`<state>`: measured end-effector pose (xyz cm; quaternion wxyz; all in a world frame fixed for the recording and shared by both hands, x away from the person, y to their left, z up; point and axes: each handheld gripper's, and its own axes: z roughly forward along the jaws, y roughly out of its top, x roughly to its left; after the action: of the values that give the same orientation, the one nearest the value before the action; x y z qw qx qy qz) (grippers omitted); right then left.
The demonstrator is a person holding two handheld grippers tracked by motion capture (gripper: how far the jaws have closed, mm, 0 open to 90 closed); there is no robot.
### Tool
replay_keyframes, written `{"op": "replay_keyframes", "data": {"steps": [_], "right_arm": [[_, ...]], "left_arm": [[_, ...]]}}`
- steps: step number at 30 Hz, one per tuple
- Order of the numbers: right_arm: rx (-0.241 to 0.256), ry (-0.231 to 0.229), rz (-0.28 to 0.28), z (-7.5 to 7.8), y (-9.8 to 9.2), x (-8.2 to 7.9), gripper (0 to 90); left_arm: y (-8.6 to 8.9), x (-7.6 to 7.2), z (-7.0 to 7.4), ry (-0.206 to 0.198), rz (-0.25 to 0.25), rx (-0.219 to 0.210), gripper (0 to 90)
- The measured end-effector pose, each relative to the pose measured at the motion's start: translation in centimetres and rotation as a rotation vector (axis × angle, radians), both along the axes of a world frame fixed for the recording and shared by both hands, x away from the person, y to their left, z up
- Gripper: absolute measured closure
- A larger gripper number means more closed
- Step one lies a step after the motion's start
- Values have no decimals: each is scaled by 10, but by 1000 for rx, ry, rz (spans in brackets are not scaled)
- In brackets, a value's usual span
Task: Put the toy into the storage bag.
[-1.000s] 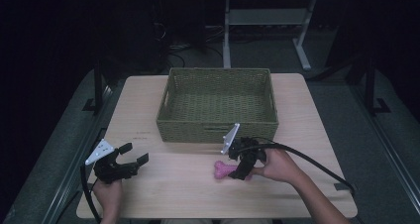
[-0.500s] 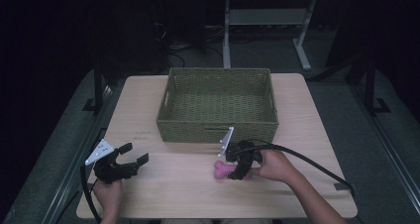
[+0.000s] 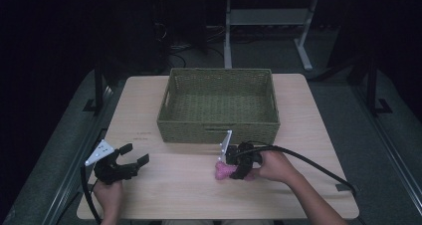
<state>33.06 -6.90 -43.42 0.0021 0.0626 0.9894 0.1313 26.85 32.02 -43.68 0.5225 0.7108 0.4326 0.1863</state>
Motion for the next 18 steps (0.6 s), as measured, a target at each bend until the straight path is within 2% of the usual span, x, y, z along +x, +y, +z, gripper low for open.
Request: {"op": "replay_keyframes", "data": {"steps": [18], "right_arm": [[0, 5, 38, -1, 1, -1, 577]], "left_arm": [[1, 0, 0, 0, 2, -7, 139]]}}
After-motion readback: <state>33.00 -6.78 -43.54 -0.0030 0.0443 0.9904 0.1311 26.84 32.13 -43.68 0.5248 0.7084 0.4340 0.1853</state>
